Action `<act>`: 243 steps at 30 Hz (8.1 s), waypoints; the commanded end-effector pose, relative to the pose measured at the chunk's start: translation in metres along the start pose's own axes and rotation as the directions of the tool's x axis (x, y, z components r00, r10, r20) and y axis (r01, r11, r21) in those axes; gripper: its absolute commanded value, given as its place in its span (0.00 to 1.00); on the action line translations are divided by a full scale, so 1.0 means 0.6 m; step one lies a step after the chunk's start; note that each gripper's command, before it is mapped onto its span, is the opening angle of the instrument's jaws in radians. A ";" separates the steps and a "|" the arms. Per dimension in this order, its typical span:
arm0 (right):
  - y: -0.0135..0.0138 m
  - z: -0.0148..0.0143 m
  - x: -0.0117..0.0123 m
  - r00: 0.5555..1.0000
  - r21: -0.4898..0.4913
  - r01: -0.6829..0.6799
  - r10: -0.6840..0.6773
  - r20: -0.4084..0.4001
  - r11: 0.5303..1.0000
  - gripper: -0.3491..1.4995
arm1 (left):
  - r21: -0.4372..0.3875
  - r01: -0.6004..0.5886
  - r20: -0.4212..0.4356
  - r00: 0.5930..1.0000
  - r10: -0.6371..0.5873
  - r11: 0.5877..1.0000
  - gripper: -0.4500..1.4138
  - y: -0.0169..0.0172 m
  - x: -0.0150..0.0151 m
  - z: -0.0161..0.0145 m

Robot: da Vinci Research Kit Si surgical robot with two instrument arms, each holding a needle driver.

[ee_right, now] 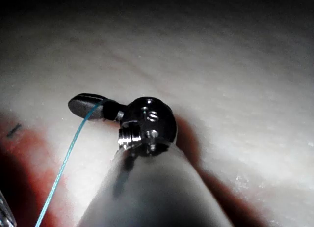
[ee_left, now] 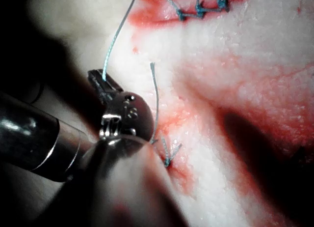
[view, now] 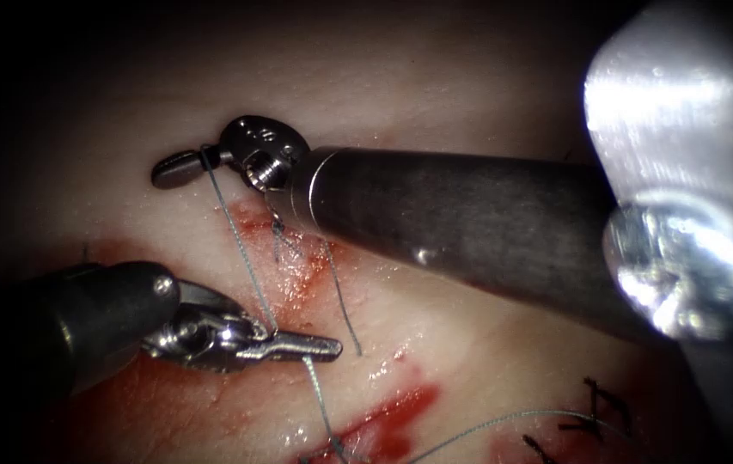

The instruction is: Wound Closure

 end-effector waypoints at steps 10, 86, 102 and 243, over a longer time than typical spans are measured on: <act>-0.0032 -0.0053 0.0081 0.971 0.020 -0.058 0.061 -0.232 0.998 0.00 | 0.024 0.098 -0.059 0.994 -0.097 0.995 0.00 0.0043 -0.0063 0.0000; -0.0138 -0.0149 -0.0046 0.778 0.540 0.084 -0.394 0.490 0.838 0.26 | 0.000 0.537 -0.461 0.749 -0.477 0.844 0.00 0.0123 -0.0253 -0.0015; -0.0102 -0.0119 -0.0141 0.414 0.682 -0.019 -0.616 0.671 0.731 0.78 | -0.016 0.568 -0.459 0.727 -0.511 0.823 0.00 0.0121 -0.0230 -0.0009; -0.0073 -0.0253 0.0102 0.907 -0.202 0.406 -0.365 0.212 0.892 0.95 | 0.153 0.335 -0.374 0.890 -0.260 0.930 0.00 -0.0169 0.0168 -0.0039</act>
